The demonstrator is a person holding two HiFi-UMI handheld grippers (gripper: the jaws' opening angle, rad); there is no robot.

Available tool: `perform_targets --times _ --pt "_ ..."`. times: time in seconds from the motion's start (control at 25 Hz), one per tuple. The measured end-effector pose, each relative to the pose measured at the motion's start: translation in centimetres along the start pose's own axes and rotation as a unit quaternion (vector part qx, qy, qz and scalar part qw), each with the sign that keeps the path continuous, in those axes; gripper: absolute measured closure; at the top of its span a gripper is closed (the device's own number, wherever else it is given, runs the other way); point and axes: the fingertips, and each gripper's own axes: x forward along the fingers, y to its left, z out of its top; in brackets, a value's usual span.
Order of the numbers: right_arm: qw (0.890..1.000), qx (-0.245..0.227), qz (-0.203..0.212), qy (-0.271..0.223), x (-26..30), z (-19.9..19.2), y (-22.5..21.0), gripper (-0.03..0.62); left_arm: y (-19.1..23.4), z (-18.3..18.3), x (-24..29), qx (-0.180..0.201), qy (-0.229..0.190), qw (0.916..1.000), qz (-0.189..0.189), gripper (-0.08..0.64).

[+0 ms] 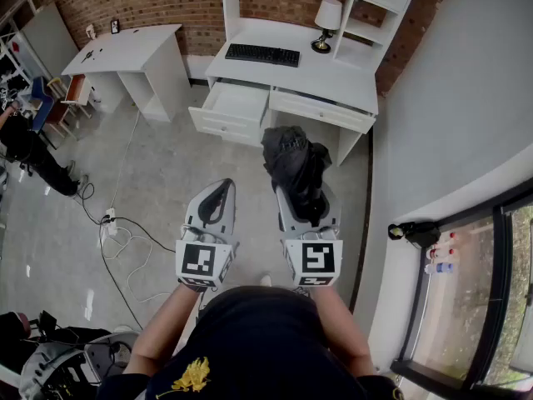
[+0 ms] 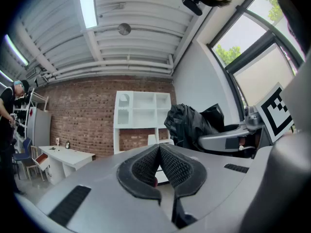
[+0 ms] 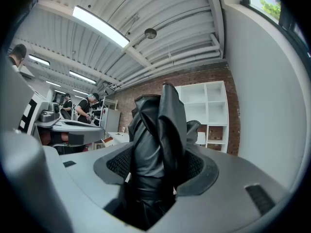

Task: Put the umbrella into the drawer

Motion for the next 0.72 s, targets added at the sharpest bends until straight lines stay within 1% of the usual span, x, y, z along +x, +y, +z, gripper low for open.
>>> perform_targets --times 0.16,0.36,0.72 --pt "1.0 -0.005 -0.001 -0.003 -0.1 -0.2 -0.8 0.345 -0.2 0.0 0.5 0.006 -0.003 1.0 0.002 0.543" --pt "1.0 0.02 -0.01 0.003 -0.4 -0.4 -1.8 0.344 -0.2 0.0 0.7 0.005 0.0 1.0 0.002 0.543" --pt "1.0 0.02 -0.009 -0.008 -0.4 0.3 -2.1 0.344 0.0 0.2 1.0 0.009 0.0 1.0 0.003 0.543"
